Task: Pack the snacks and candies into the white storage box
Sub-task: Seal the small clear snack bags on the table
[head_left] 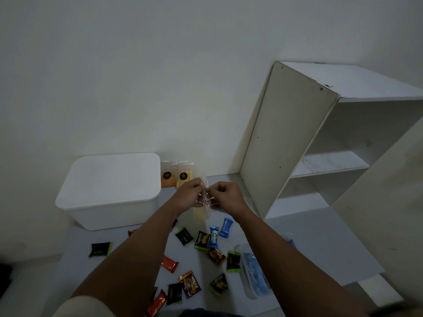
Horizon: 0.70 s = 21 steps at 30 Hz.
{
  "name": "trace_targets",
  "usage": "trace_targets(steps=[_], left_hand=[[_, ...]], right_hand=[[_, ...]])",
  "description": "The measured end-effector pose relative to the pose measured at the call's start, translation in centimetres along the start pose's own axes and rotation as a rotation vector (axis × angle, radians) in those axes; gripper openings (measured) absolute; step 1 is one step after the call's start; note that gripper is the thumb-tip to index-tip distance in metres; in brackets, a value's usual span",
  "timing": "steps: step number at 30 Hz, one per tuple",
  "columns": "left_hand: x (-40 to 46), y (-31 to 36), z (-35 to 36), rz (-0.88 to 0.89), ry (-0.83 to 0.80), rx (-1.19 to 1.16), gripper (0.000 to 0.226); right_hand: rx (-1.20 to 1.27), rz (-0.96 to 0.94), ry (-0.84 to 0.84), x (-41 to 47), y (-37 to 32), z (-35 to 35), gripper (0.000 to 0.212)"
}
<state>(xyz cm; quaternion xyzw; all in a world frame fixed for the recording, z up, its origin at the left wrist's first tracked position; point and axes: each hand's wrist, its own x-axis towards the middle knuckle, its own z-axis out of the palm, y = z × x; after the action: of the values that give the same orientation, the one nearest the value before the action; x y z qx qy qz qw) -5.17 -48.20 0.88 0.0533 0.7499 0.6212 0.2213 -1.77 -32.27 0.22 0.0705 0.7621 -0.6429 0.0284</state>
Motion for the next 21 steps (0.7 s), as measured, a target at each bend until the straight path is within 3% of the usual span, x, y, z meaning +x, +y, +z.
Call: trace_targets(steps=[8,14,21], left_hand=[[-0.2,0.6,-0.5,-0.024,-0.051,0.025,0.024],[0.4,1.1,-0.8,0.038,0.082,0.104,0.032],[0.8,1.5,-0.7,0.007,-0.032,-0.029,0.019]], right_hand=[[0.018,0.025,0.015,0.3,0.1,0.9,0.021],[-0.022,-0.065,-0.049,0.3,0.1,1.3,0.019],[-0.013,-0.054,-0.014,0.7,-0.7,1.3,0.021]])
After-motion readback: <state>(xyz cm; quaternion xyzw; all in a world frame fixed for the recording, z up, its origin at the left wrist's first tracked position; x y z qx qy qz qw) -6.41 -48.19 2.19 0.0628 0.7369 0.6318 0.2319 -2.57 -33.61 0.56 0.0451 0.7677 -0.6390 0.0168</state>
